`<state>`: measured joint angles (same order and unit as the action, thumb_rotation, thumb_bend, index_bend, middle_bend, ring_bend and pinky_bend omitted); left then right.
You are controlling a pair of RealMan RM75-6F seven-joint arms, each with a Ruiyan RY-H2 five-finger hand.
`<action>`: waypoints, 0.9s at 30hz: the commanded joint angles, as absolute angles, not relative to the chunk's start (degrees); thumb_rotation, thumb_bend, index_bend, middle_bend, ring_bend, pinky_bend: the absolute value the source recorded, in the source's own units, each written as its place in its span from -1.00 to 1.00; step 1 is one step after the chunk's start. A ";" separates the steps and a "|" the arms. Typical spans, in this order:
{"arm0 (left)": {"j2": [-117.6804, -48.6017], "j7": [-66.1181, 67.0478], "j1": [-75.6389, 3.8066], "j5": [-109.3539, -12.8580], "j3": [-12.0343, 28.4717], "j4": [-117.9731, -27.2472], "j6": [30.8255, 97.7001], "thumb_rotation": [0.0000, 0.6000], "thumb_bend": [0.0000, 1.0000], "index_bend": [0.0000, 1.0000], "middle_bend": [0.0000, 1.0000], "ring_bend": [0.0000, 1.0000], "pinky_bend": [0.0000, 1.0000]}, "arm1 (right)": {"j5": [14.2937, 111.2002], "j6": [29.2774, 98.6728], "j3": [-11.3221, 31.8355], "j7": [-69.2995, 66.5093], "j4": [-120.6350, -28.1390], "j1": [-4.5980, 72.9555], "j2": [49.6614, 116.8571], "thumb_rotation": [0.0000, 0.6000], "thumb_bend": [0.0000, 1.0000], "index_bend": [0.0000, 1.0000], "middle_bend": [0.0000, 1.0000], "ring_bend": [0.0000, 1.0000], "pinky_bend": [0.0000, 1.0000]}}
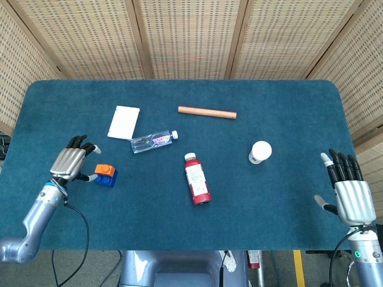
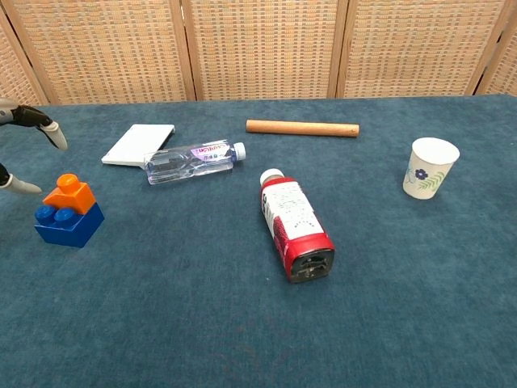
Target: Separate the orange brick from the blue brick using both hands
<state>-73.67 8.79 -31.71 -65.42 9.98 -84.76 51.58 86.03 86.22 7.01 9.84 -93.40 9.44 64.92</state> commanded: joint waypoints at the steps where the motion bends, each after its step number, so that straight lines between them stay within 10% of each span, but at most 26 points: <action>1: -73.99 10.32 -33.00 -63.01 9.50 -84.82 49.39 1.00 -0.64 -0.34 -0.44 -1.00 -1.00 | 86.02 86.12 6.99 9.78 -93.38 9.46 64.94 1.00 -1.00 -1.00 -1.00 -1.00 -1.00; 27: -75.84 12.94 -37.21 -56.86 8.48 -83.89 45.42 1.00 -0.39 -0.33 -0.34 -1.00 -1.00 | 84.75 84.32 7.44 8.90 -92.63 10.18 65.29 1.00 -1.00 -1.00 -1.00 -1.00 -1.00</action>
<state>-75.83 12.96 -37.19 -56.87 8.47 -83.86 45.44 84.75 84.31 7.44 8.90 -92.63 10.18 65.28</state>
